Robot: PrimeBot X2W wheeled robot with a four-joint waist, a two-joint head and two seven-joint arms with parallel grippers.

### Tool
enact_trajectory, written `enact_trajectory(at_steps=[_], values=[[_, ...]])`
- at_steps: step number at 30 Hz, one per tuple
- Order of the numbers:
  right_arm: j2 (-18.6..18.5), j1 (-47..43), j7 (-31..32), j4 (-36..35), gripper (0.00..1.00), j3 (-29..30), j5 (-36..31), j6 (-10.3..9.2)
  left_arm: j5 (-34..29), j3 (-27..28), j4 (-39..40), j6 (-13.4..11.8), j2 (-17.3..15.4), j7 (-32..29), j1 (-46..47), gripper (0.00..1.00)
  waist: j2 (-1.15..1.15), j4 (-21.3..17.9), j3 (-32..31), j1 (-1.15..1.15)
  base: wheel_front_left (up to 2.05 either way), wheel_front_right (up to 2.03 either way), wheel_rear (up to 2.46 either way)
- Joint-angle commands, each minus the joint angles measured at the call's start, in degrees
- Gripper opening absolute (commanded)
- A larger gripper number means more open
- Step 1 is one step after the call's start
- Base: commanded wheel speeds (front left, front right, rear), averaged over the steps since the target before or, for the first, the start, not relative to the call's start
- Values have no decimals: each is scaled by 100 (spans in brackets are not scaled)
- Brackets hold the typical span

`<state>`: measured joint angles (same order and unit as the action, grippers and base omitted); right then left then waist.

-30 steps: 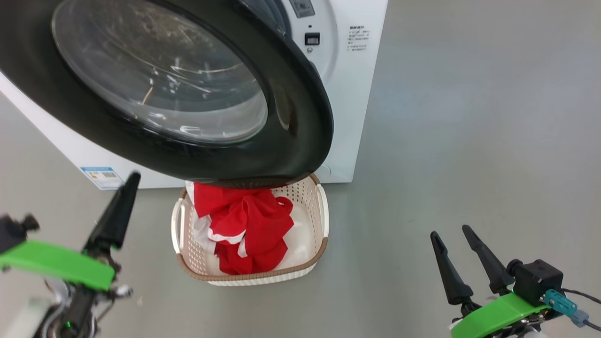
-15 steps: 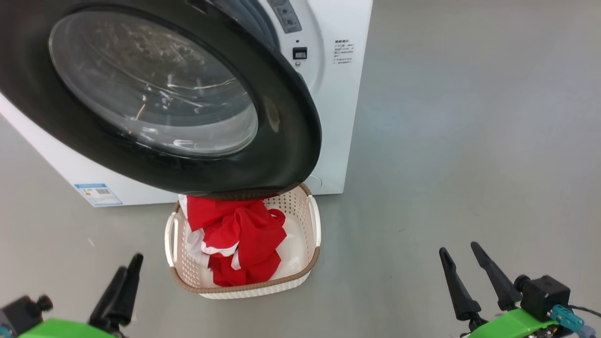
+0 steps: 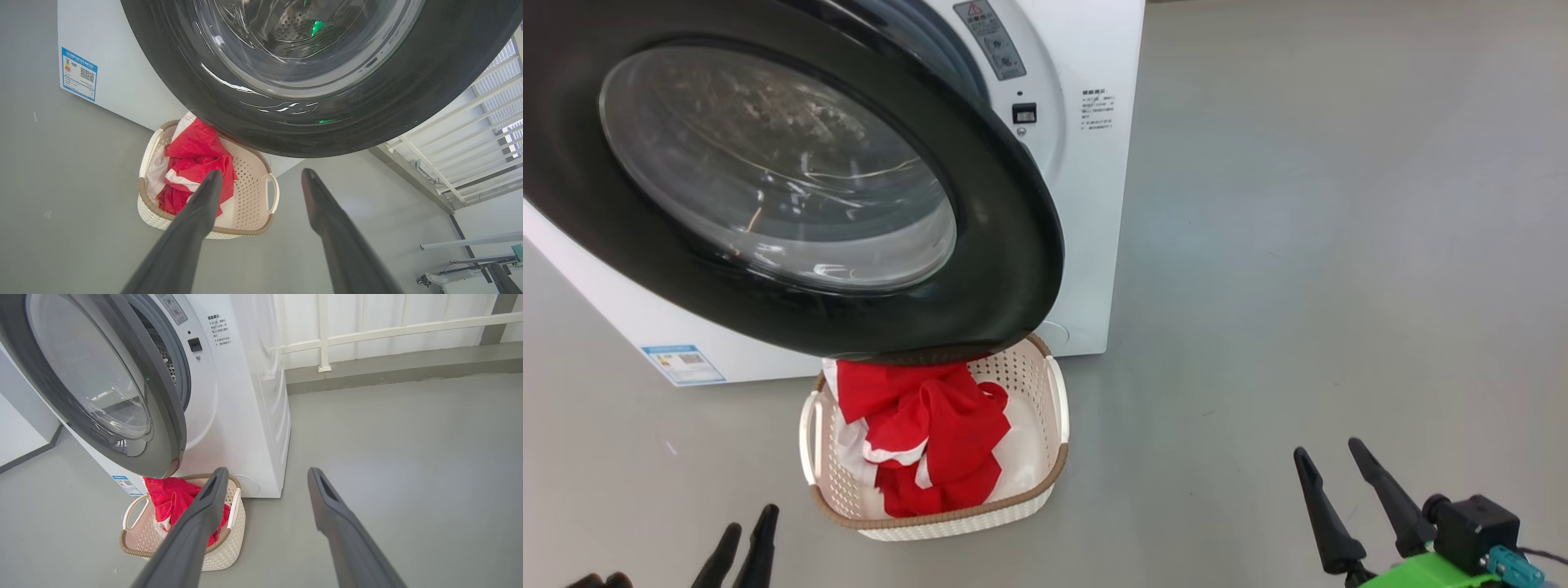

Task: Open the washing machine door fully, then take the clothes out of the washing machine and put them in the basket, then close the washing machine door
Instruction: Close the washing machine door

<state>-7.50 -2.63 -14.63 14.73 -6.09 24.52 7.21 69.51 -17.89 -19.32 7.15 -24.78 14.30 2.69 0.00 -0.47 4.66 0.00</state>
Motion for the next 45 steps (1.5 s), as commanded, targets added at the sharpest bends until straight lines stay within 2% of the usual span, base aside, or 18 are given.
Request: enact_trajectory(at_steps=[1, 14, 27, 36, 45], values=[[-109, -53, -37, -126, 100, -78, -24, 28, -272, 319, 36, 34, -71, 69, 35, 100, 0, -16, -25, 0, 0, 0, 0], [-109, -81, -37, -166, 100, -31, -25, 28, -2219, 1047, -66, 34, 569, 69, -201, 100, 0, -21, -45, 0, 0, 0, 0], [-90, -73, -37, -185, 100, 29, -28, 28, -4095, 1905, 301, 34, 1185, 70, -406, 100, 0, 3, -46, 0, 0, 0, 0], [-80, -101, -37, -187, 100, 82, -40, 28, -4958, 2200, 678, 34, 1525, 70, -573, 100, 0, 33, -112, 0, 0, 0, 0], [-77, -186, -37, -185, 100, 105, -44, 28, -5406, 2453, 944, 34, 1803, 70, -768, 100, 0, 45, -236, 0, 0, 0, 0]])
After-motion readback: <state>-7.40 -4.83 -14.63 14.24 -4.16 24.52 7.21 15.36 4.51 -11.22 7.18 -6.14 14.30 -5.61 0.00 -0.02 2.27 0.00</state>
